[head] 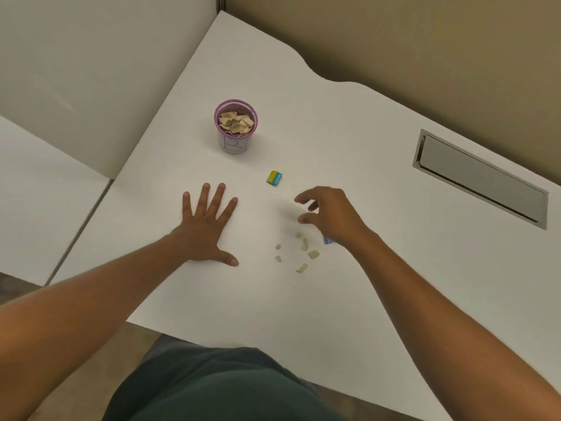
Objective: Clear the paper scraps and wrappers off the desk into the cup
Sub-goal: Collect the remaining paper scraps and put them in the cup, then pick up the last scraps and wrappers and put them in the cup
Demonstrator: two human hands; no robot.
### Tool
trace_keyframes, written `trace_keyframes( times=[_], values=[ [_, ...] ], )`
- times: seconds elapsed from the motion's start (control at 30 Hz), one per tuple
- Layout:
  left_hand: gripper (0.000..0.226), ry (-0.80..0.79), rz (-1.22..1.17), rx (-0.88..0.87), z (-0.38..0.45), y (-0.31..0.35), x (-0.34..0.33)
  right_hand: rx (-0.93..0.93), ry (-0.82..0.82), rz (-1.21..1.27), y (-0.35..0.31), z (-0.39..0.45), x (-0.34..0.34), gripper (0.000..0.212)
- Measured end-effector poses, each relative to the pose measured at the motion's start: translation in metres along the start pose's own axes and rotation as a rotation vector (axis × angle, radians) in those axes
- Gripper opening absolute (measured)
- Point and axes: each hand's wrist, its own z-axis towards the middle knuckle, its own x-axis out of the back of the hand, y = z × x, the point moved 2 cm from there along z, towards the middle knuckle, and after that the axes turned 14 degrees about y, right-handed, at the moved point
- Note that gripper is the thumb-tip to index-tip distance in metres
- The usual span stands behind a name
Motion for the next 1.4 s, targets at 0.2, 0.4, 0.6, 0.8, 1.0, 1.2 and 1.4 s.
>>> trace_keyframes(
  times=[0.2, 0.4, 0.6, 0.8, 1.0, 1.2, 1.4],
  values=[
    [0.123, 0.100, -0.011, -0.037, -0.010, 0.034, 0.021, -0.170, 0.020, 0.034, 0.087, -0.091, -0.062, 0.080],
    [0.068, 0.034, -0.401, -0.012, -0.019, 0.094, 0.021, -0.275, 0.177, 0.216, 0.090, -0.084, -0.096, 0.052],
    [0.046, 0.127, -0.617, 0.184, -0.009, 0.143, 0.007, -0.169, 0.174, 0.278, 0.075, -0.068, -0.104, 0.056],
    [0.056, 0.150, -0.865, 0.235, -0.004, 0.131, 0.011, -0.129, 0.234, 0.199, 0.085, -0.074, -0.089, 0.074],
    [0.050, 0.400, -0.425, 0.115, -0.026, 0.068, 0.008, -0.070, 0.130, 0.139, 0.068, -0.067, -0.101, 0.088],
    [0.129, 0.151, -0.045, -0.029, -0.020, 0.048, -0.007, -0.075, 0.169, 0.392, 0.061, -0.060, -0.111, 0.062],
    [0.167, -0.050, -0.046, -0.060, -0.011, 0.044, -0.014, -0.070, 0.156, 0.134, 0.066, -0.067, -0.107, 0.086]
  ],
)
